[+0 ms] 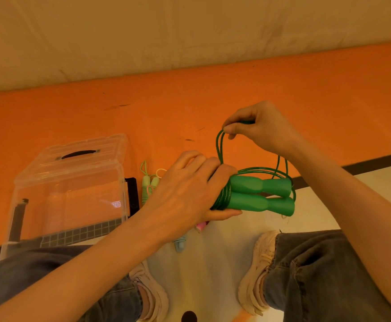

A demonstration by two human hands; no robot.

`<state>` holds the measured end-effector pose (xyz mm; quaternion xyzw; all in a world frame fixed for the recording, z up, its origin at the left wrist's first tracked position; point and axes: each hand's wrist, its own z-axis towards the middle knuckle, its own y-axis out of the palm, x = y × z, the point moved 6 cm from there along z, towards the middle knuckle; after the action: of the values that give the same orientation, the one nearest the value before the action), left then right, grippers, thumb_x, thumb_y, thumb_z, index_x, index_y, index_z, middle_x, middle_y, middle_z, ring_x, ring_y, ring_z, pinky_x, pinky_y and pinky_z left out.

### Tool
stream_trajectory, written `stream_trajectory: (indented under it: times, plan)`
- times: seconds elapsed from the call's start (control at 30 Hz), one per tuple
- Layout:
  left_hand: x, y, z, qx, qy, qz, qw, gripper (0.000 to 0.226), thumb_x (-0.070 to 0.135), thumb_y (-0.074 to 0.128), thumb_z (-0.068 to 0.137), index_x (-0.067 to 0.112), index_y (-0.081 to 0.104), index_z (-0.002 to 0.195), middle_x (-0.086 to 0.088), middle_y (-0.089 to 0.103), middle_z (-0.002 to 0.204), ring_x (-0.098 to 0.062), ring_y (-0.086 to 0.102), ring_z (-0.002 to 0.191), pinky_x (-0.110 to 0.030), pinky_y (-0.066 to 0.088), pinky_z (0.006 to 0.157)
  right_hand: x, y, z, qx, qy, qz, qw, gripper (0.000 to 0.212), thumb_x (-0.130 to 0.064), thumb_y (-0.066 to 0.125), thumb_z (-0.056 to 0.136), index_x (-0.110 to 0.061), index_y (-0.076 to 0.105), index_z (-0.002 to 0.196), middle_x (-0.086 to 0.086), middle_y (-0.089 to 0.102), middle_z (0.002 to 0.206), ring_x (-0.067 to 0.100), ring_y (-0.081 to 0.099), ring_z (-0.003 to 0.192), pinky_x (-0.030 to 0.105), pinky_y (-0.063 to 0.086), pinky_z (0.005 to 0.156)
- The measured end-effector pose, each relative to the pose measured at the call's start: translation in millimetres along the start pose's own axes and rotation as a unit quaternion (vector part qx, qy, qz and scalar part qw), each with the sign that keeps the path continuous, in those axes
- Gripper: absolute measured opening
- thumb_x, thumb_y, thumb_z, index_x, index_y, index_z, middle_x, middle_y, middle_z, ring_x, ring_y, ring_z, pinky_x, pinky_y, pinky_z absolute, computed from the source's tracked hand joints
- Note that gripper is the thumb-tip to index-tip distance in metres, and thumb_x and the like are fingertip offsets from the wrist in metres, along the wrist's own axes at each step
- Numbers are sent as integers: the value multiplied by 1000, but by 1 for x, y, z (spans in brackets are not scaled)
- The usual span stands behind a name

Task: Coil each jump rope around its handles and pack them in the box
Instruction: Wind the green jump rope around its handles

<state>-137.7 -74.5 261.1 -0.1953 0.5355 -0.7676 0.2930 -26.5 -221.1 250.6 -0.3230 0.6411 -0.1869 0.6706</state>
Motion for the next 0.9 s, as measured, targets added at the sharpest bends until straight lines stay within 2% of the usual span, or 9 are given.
stream_trajectory:
  times: [0.1,0.2,0.37,0.5,0.6,0.67,0.73,0.8,0.9]
  plan:
    - [-1,-4,-1,-10,-24,-39,999,61,64,39,88,14,60,116,-1,60,96,-18,57,82,-25,36,74,-2,-2,-3,-1,5,7,1000,12,-16,73,82,-7,75,89,4,68,70,-5,55,52,9,36,49]
    - [-3,-10,-1,-6,-58,-76,995,59,63,42,86,15,60,115,2,59,95,-12,58,78,-16,24,58,-1,-6,-4,-4,14,14,1000,12,-17,75,80,-7,75,87,3,63,66,-7,48,44,7,31,44]
    - [-4,-12,-1,10,-55,-128,990,59,58,46,86,10,59,117,-3,59,96,-15,57,80,-15,22,66,7,-8,-3,-17,31,28,999,14,-25,75,80,-12,75,86,4,66,71,-2,48,52,12,33,47]
    - [-9,-12,-1,44,-58,-150,986,56,54,49,87,10,54,121,-6,56,98,-18,54,82,-21,34,69,12,-8,-2,-27,49,48,997,7,-29,75,79,-22,74,79,3,69,72,7,56,66,24,41,61]
    - [-14,-14,-1,61,-76,-159,982,54,53,52,86,15,46,125,-7,51,102,-19,52,80,-28,44,65,9,-6,-3,-43,53,68,995,12,-24,77,78,-12,74,83,3,66,68,-1,54,58,14,40,56]
    - [-18,-16,-1,58,-105,-172,978,55,55,52,83,18,45,124,-6,41,113,-18,50,78,-34,51,60,9,-6,-4,-41,56,71,995,15,-21,77,78,-8,74,84,2,64,65,-6,50,50,7,35,49]
    - [-21,-19,0,55,-118,-166,978,56,56,52,82,18,48,123,-6,32,126,-18,50,77,-37,53,57,12,-6,-5,-41,59,73,995,15,-22,77,78,-9,75,84,1,63,65,-7,49,49,5,34,49]
    - [-19,-20,1,65,-94,-143,983,56,55,55,83,14,50,121,-8,40,133,-21,56,80,-38,52,61,14,-4,-7,-53,67,78,993,17,-22,76,78,-7,75,85,0,63,65,-6,49,51,7,35,50]
    - [-17,-21,2,85,-68,-158,981,53,50,54,86,8,55,118,-9,61,115,-22,59,92,-37,47,71,14,0,-7,-76,60,84,992,11,-19,76,78,-9,75,82,2,64,65,0,51,54,13,38,52]
